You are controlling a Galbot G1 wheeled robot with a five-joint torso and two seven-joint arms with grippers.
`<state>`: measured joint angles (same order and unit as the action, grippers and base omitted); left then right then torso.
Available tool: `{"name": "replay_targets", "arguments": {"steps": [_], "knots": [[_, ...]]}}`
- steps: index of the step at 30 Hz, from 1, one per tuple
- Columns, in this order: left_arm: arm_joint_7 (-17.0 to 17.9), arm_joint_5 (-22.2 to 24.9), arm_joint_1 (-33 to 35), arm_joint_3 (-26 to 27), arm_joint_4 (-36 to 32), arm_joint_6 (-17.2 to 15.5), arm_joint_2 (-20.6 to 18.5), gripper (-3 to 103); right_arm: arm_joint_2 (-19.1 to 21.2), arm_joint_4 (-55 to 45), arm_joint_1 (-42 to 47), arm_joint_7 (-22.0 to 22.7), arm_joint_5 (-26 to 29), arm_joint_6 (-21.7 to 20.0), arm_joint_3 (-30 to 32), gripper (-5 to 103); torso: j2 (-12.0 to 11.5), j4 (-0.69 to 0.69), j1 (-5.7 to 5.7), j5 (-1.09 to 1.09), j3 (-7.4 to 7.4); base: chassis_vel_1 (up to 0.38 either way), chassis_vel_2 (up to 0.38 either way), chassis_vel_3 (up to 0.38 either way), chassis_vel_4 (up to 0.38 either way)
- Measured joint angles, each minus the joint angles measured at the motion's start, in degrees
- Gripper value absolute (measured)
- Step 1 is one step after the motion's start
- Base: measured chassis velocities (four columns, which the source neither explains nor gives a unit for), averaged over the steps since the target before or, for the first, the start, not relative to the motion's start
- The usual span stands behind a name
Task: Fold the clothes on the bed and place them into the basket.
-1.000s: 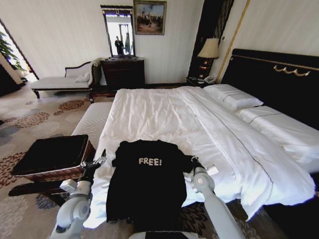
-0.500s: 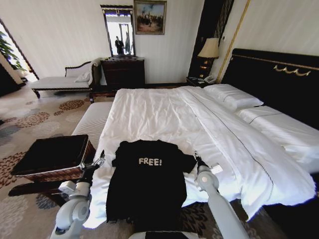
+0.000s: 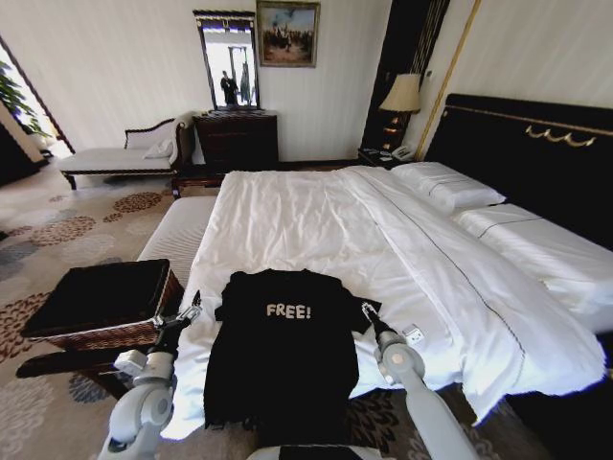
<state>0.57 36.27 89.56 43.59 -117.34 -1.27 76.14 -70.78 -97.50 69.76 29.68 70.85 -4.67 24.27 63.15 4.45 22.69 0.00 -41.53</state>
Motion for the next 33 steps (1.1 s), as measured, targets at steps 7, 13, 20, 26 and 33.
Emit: {"name": "replay_targets", "arguments": {"steps": [7,13,20,26,33], "knots": [[0.0,0.16,-0.38,0.0,0.75,0.24,-0.29,100,0.28,2.4,-1.12,-1.02,-0.59,0.76,0.29,88,0.0,0.01,0.0,0.0,0.0,0.0,0.0,0.0,0.0],[-0.01,0.2,-0.6,-0.19,1.12,0.34,-0.53,100,0.15,3.32,-1.71,-1.6,-1.93,1.56,0.03,66,0.0,0.01,0.0,0.0,0.0,0.0,0.0,0.0,0.0],[-0.02,0.53,-0.71,0.02,1.42,0.43,-1.29,100,-0.18,5.49,-3.38,-2.89,-4.66,3.8,-0.78,44,0.0,0.01,0.0,0.0,0.0,0.0,0.0,0.0,0.0],[-0.02,0.58,-0.77,0.01,1.77,0.5,-1.51,100,-0.41,6.11,-4.38,-3.58,-5.5,5.36,-1.18,17,0.0,0.01,0.0,0.0,0.0,0.0,0.0,0.0,0.0],[-0.02,0.59,-1.03,-0.08,2.01,0.53,-1.65,100,-0.37,5.61,-4.18,-3.66,-5.72,5.64,-1.24,1,0.0,0.01,0.0,0.0,0.0,0.0,0.0,0.0,0.0]]}}
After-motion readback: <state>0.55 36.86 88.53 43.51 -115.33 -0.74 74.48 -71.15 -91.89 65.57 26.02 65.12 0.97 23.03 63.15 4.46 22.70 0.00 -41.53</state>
